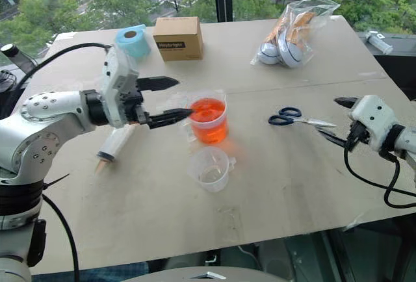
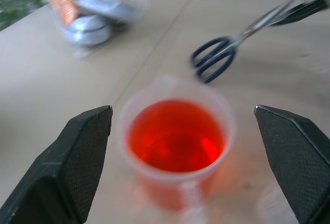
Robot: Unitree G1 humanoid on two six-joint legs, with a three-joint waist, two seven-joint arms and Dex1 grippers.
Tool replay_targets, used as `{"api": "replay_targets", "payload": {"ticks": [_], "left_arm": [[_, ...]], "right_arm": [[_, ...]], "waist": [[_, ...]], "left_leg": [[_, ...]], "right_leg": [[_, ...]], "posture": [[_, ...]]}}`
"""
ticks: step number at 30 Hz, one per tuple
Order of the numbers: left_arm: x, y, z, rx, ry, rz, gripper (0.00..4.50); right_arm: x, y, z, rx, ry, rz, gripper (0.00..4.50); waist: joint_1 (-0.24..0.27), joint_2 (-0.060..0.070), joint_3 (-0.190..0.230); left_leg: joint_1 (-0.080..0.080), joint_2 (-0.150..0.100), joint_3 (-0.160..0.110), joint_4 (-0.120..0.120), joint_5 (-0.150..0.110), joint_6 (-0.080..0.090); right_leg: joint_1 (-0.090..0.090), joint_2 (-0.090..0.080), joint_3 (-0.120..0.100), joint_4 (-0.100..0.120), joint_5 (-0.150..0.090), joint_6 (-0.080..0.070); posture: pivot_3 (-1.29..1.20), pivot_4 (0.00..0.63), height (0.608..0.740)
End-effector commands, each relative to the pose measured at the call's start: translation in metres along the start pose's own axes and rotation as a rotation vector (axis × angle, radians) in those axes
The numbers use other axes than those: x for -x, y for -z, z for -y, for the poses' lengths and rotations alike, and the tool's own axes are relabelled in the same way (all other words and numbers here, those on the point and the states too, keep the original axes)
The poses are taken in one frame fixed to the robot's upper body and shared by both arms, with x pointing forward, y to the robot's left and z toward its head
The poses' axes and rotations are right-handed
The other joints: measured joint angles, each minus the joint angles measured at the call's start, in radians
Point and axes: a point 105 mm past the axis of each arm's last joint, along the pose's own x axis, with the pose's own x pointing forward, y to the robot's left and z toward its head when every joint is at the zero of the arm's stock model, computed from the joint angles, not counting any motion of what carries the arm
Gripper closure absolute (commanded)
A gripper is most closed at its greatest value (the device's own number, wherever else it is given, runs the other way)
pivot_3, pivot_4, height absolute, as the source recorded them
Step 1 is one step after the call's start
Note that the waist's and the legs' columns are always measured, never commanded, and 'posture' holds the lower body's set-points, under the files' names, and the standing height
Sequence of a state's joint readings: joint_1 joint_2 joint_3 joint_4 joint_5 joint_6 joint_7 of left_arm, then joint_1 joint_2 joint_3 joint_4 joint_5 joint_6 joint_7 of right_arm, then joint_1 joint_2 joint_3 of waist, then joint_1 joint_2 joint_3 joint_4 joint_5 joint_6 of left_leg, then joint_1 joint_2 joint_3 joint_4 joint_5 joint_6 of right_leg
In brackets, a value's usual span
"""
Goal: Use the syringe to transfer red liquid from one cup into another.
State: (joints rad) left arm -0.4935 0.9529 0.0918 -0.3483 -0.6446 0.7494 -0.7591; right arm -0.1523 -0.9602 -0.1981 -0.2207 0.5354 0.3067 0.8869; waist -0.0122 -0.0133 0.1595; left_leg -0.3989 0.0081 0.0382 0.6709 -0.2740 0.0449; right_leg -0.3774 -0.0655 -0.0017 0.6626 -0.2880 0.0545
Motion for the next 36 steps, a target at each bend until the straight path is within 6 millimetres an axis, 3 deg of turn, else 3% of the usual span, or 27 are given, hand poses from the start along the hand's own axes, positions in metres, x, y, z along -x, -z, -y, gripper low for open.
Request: {"api": "replay_targets", "payload": {"ticks": [1, 4, 8, 11, 14, 22, 28, 36], "left_arm": [[0.025, 0.009, -0.027, -0.046, -0.152, -0.056, 0.00], [0.033, 0.016, -0.030, -0.044, -0.195, -0.079, 0.00], [0.037, 0.015, -0.022, -0.042, -0.189, -0.064, 0.00], [0.041, 0.016, -0.020, -0.030, -0.196, -0.061, 0.00], [0.047, 0.022, -0.021, -0.021, -0.211, -0.092, 0.00], [0.058, 0.054, -0.039, 0.070, -0.361, -0.260, 0.00], [0.069, 0.083, -0.044, 0.221, -0.423, -0.430, 0.00], [0.061, 0.097, -0.045, 0.338, -0.452, -0.531, 0.00]], "right_arm": [[-0.005, -0.036, -0.013, -0.041, -0.100, 0.127, 0.09], [-0.003, -0.010, 0.009, 0.010, -0.011, -0.005, 0.09], [0.019, 0.039, 0.038, 0.121, 0.076, -0.266, 0.09], [0.035, 0.049, 0.046, 0.181, 0.054, -0.343, 0.09], [0.026, 0.021, 0.037, 0.093, 0.001, -0.172, 0.09], [0.000, -0.078, -0.039, -0.165, -0.379, 0.280, 0.09], [-0.005, -0.118, -0.063, -0.121, -0.494, 0.349, 0.09], [-0.008, -0.136, -0.074, -0.069, -0.509, 0.350, 0.09]], "waist": [[-0.001, 0.000, 0.000], [0.007, -0.002, 0.000], [0.030, -0.004, 0.001], [0.029, -0.003, 0.001], [0.008, -0.003, 0.001], [0.000, -0.003, 0.001], [0.009, -0.004, 0.001], [0.010, -0.004, 0.001]], "left_leg": [[0.000, 0.000, 0.000, 0.000, 0.000, 0.000], [-0.001, -0.001, 0.000, 0.000, -0.001, 0.002], [-0.003, -0.002, 0.000, 0.002, -0.002, 0.004], [-0.004, -0.003, 0.000, 0.002, -0.002, 0.004], [-0.003, -0.002, 0.000, 0.002, -0.002, 0.004], [-0.001, 0.000, 0.000, 0.001, -0.002, 0.004], [-0.003, -0.001, -0.002, 0.001, -0.002, 0.004], [-0.003, -0.002, -0.003, 0.001, -0.002, 0.004]], "right_leg": [[0.000, 0.000, 0.000, 0.000, 0.000, 0.000], [-0.001, -0.002, -0.001, -0.001, 0.000, 0.000], [-0.001, -0.004, -0.003, -0.002, 0.000, 0.000], [-0.002, -0.005, -0.003, -0.002, 0.000, 0.000], [-0.001, -0.003, -0.002, -0.001, 0.000, 0.000], [0.000, -0.003, -0.001, 0.000, 0.000, 0.000], [-0.001, -0.005, -0.003, -0.001, 0.000, 0.000], [-0.001, -0.005, -0.004, 0.000, 0.000, 0.000]], "posture": [[0.00, 0.150, 0.740], [0.00, 0.150, 0.740], [0.00, 0.150, 0.740], [0.00, 0.150, 0.740], [0.00, 0.150, 0.740], [0.00, 0.150, 0.740], [0.00, 0.150, 0.740], [0.00, 0.150, 0.740]]}}
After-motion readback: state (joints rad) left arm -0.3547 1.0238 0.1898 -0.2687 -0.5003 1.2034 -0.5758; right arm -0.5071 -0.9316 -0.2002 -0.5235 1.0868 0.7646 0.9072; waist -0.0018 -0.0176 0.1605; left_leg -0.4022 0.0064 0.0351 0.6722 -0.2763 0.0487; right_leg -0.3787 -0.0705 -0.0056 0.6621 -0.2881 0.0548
